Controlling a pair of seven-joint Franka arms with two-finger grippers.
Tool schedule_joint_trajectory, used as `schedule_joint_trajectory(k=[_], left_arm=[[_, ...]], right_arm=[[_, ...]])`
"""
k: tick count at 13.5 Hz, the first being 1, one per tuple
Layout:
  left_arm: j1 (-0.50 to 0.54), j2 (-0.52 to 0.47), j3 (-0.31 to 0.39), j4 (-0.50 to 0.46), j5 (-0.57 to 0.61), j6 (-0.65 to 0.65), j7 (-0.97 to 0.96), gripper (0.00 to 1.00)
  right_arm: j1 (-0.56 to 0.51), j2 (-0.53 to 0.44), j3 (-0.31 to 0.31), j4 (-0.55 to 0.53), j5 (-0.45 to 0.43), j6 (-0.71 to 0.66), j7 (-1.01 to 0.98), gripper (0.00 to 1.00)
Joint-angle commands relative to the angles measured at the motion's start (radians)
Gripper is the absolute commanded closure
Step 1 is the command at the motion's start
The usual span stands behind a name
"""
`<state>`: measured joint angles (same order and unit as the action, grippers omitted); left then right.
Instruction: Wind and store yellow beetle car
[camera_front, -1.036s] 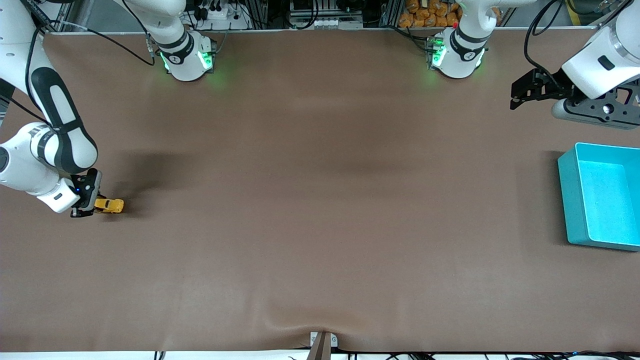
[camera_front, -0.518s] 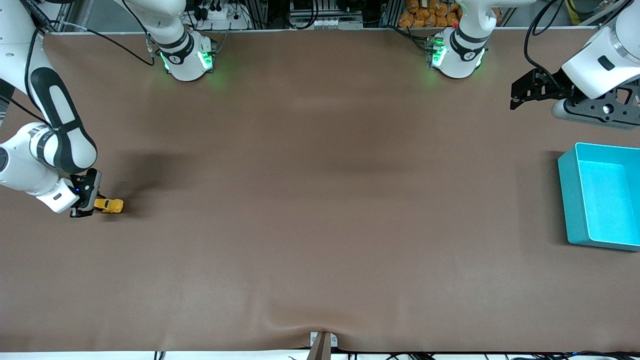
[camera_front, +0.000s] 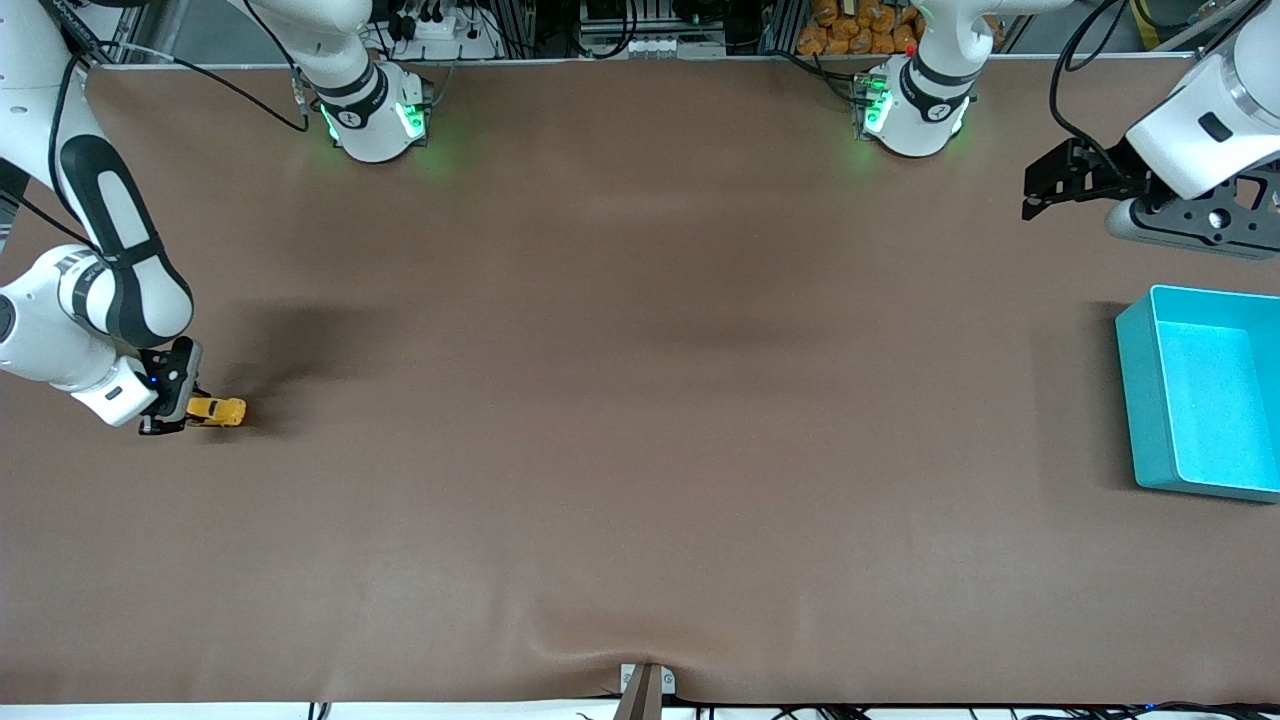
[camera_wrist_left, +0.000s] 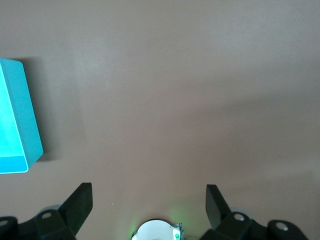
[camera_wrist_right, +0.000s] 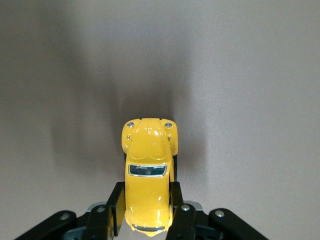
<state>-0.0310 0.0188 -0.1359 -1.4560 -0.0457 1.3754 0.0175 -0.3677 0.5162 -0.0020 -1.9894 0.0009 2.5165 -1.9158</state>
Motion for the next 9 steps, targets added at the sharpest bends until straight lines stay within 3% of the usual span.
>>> schedule_joint_trajectory(k=[1, 7, 9], left_arm=[[0.003, 0.004, -0.004, 0.003, 0.018, -0.01, -0.007, 0.0], [0.008, 0.006, -0.005, 0.0, 0.018, -0.01, -0.005, 0.0], [0.008, 0.006, -0.005, 0.0, 0.018, -0.01, -0.005, 0.0]], right_arm=[[-0.043, 0.085, 0.01, 0.037, -0.006, 0.015, -0.015, 1.0], [-0.048, 0.128, -0.004, 0.086, -0.007, -0.021, -0.006, 1.0], [-0.048, 0.127, -0.004, 0.087, -0.006, -0.034, -0.003, 0.76]])
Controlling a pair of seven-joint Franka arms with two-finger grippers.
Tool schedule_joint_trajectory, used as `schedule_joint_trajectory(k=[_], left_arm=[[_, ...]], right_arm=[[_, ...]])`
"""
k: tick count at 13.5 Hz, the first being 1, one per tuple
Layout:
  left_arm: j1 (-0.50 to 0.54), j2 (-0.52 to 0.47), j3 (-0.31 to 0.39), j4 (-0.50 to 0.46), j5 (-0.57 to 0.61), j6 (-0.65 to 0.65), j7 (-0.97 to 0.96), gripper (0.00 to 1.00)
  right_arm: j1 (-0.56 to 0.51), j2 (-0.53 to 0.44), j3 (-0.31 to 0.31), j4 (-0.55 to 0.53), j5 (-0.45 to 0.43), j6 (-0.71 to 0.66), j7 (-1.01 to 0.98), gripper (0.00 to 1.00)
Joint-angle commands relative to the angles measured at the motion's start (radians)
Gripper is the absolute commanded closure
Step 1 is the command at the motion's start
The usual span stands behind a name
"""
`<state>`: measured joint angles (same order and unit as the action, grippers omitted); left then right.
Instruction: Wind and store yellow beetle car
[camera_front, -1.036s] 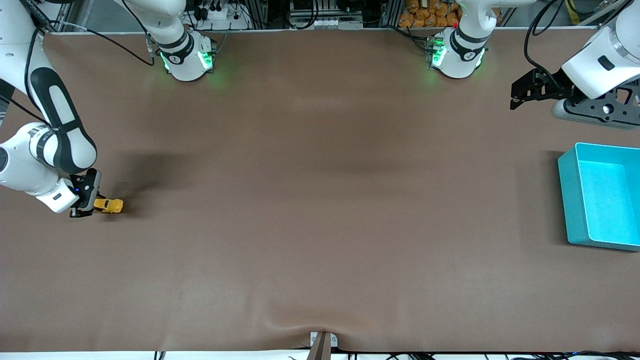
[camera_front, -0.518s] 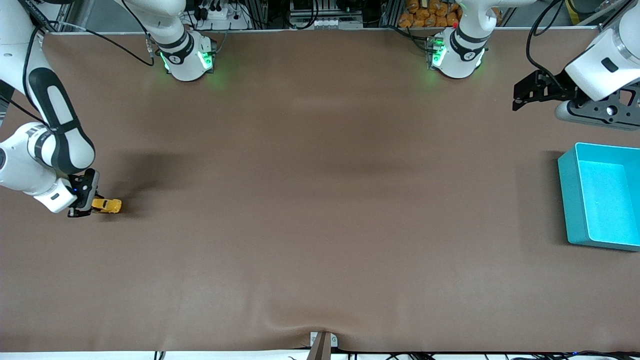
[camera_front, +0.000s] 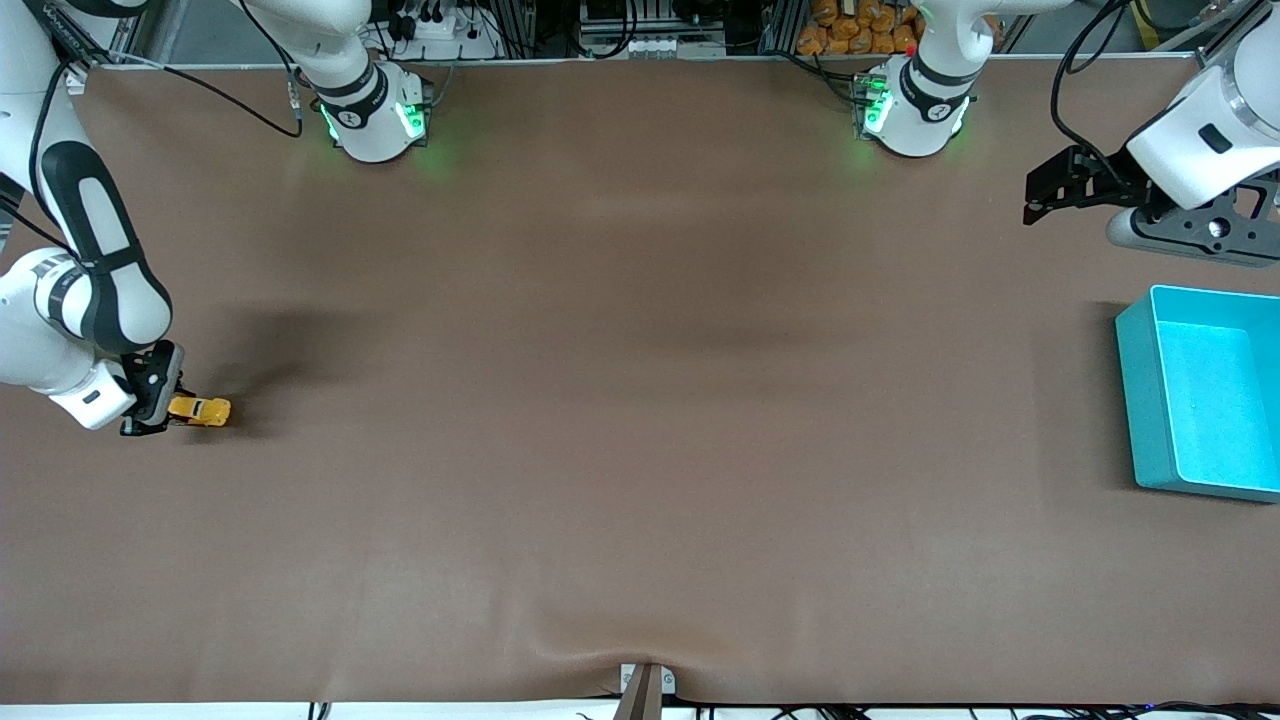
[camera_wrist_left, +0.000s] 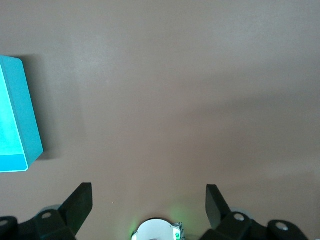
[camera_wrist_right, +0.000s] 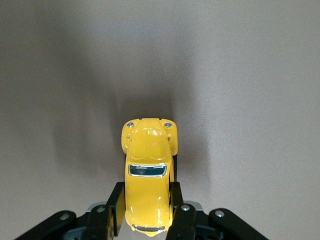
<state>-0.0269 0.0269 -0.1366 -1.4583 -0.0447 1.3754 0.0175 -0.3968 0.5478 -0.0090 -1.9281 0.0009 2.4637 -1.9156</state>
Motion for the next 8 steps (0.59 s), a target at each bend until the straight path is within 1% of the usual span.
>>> schedule_joint_trajectory(k=[1, 2, 3, 5, 6, 7, 8], left_arm=[[0.004, -0.002, -0.005, 0.003, 0.017, -0.01, -0.005, 0.0], [0.002, -0.002, -0.005, 0.003, 0.017, -0.01, -0.007, 0.0], [0.002, -0.002, -0.005, 0.003, 0.017, -0.01, -0.007, 0.0], [0.004, -0.002, -0.005, 0.003, 0.017, -0.01, -0.007, 0.0], [0.002, -0.002, -0.005, 0.003, 0.017, -0.01, -0.007, 0.0], [0.002, -0.001, -0.005, 0.003, 0.017, -0.01, -0.007, 0.0], [0.002, -0.002, -0.005, 0.003, 0.017, -0.01, -0.007, 0.0]], right_arm=[[-0.019, 0.09, 0.003, 0.027, -0.006, 0.015, -0.005, 0.51], [-0.017, 0.084, 0.003, 0.038, -0.004, -0.008, -0.006, 0.18], [-0.013, 0.069, 0.004, 0.076, -0.004, -0.087, -0.008, 0.0], [0.001, 0.04, 0.007, 0.24, -0.004, -0.378, -0.005, 0.0], [0.012, 0.04, 0.009, 0.355, -0.005, -0.516, -0.006, 0.0], [0.03, 0.04, 0.008, 0.448, -0.009, -0.619, -0.006, 0.0], [0.036, 0.04, 0.006, 0.512, -0.01, -0.685, -0.005, 0.0]])
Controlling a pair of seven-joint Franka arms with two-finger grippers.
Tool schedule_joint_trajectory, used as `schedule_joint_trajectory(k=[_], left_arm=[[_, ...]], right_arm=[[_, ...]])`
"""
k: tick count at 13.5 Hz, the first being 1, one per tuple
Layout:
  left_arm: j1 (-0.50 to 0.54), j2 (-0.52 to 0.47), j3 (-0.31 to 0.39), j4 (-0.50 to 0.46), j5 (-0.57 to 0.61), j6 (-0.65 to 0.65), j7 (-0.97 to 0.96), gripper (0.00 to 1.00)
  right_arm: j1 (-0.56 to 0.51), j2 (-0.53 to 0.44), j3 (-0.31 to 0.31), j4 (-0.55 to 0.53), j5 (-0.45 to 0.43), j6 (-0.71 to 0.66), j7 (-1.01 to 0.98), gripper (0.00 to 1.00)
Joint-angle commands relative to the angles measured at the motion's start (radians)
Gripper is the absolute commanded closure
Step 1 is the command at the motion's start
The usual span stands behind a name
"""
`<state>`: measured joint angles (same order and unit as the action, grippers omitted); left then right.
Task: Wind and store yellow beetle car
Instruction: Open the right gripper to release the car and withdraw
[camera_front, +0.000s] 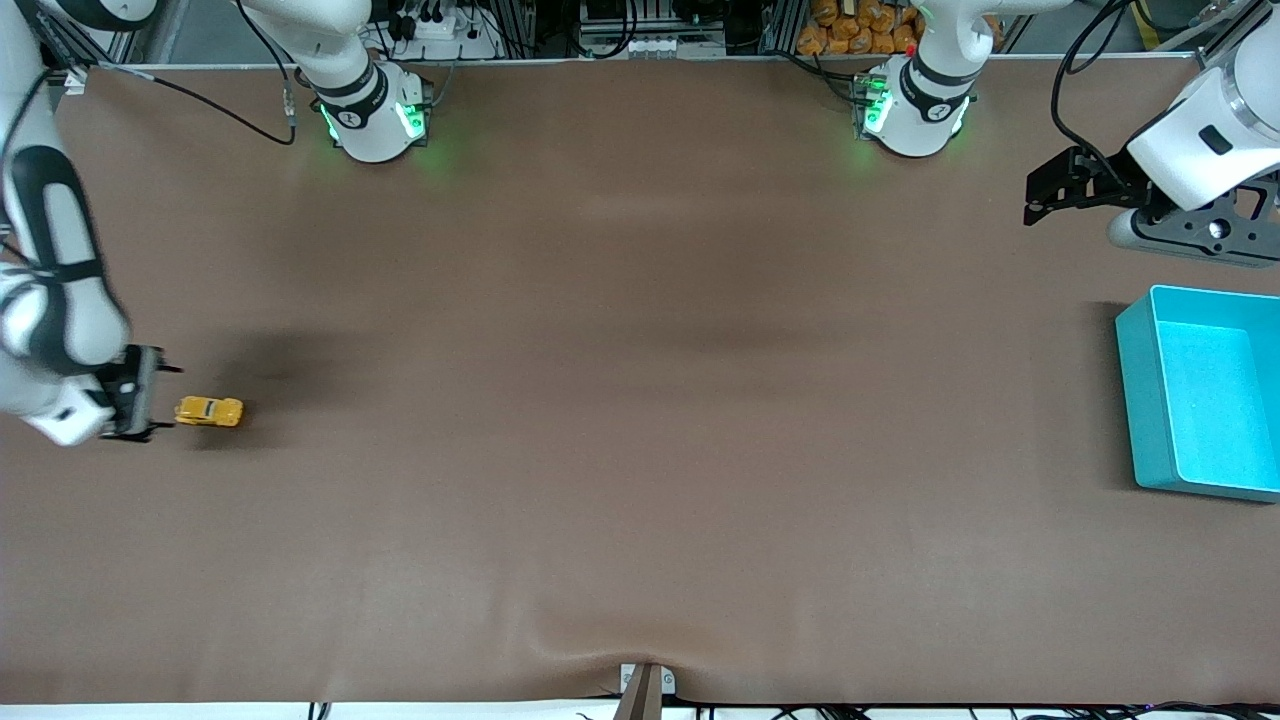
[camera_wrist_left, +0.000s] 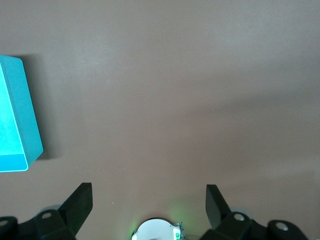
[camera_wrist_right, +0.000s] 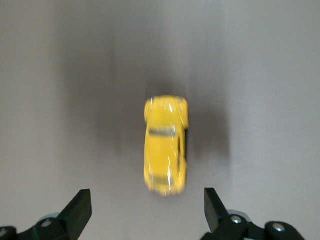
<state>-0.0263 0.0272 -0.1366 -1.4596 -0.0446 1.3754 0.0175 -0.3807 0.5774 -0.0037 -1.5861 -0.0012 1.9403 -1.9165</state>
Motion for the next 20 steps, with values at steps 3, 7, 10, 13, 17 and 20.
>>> schedule_joint_trajectory(k=[3, 7, 10, 13, 17, 20], left_arm=[[0.003, -0.001, -0.004, 0.002, 0.017, -0.01, -0.007, 0.0], [0.023, 0.014, -0.001, -0.004, 0.052, -0.01, -0.028, 0.0], [0.104, 0.051, -0.003, -0.002, 0.052, -0.009, -0.114, 0.0], [0.167, 0.079, -0.001, 0.001, 0.052, 0.005, -0.281, 0.0], [0.258, 0.135, -0.003, -0.005, 0.052, 0.034, -0.531, 0.0], [0.259, 0.18, -0.003, -0.047, 0.078, 0.1, -0.788, 0.0]], right_arm=[[0.02, 0.009, 0.002, 0.219, -0.011, -0.195, -0.002, 0.0], [0.017, 0.003, 0.001, 0.247, -0.006, -0.204, 0.014, 0.0], [0.013, -0.007, -0.001, 0.245, -0.003, -0.208, 0.024, 0.0], [0.019, -0.014, 0.002, 0.247, 0.003, -0.231, 0.054, 0.0], [0.048, -0.047, 0.007, 0.245, 0.007, -0.274, 0.122, 0.0], [0.059, -0.05, 0.01, 0.245, 0.012, -0.281, 0.155, 0.0]])
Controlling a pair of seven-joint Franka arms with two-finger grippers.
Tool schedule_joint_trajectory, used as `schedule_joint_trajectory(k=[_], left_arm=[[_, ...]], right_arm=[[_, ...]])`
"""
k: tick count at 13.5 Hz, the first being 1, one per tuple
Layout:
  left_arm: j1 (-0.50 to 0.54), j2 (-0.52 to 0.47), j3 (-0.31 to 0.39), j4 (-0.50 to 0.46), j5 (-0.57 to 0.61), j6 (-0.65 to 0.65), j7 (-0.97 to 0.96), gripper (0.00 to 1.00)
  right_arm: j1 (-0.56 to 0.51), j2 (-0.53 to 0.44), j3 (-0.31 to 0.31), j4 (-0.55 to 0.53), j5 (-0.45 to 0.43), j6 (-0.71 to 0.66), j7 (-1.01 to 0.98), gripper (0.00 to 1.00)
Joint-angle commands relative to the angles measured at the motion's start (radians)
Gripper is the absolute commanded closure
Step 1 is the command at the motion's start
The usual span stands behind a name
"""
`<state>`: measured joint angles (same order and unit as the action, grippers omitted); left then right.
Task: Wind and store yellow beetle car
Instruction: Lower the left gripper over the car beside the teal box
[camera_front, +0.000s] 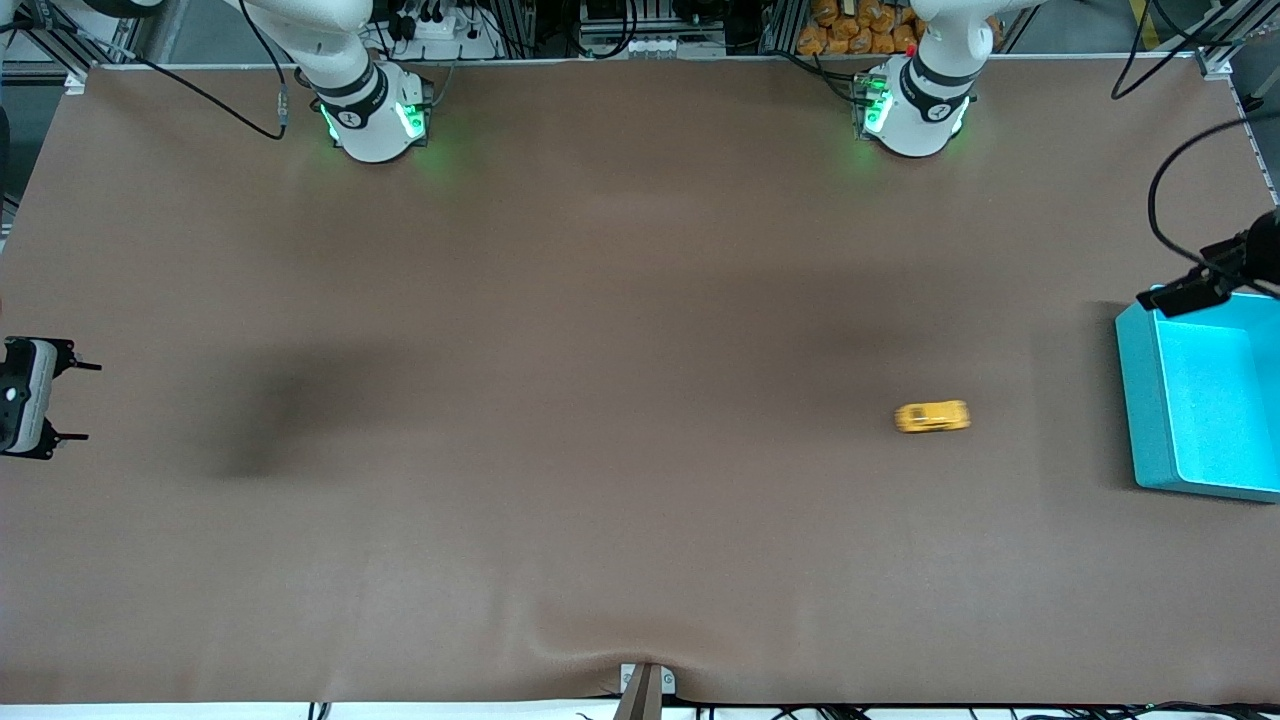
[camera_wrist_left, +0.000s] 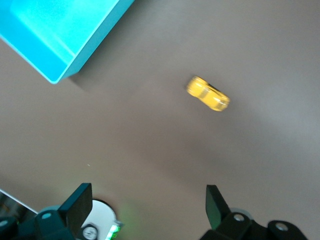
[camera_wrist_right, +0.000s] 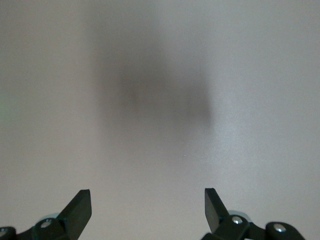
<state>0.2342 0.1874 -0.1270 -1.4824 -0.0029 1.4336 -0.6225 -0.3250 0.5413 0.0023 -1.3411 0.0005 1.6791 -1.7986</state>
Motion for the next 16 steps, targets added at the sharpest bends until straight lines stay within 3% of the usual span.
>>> schedule_joint_trajectory(k=[1, 8, 13, 16], left_arm=[[-0.001, 0.018, -0.013, -0.063, 0.041, 0.072, -0.213, 0.0], [0.092, -0.011, -0.011, -0.294, 0.041, 0.325, -0.44, 0.0], [0.174, -0.005, -0.013, -0.475, 0.041, 0.632, -0.658, 0.0], [0.197, 0.049, -0.011, -0.512, 0.041, 0.758, -0.743, 0.0]], right_arm=[[0.009, -0.024, 0.008, 0.0, 0.012, -0.039, 0.076, 0.0], [0.089, -0.121, 0.033, -0.006, 0.101, -0.122, 0.433, 0.0], [0.168, -0.19, 0.028, -0.023, 0.13, -0.153, 0.661, 0.0], [0.185, -0.256, 0.028, -0.069, 0.133, -0.156, 0.793, 0.0]])
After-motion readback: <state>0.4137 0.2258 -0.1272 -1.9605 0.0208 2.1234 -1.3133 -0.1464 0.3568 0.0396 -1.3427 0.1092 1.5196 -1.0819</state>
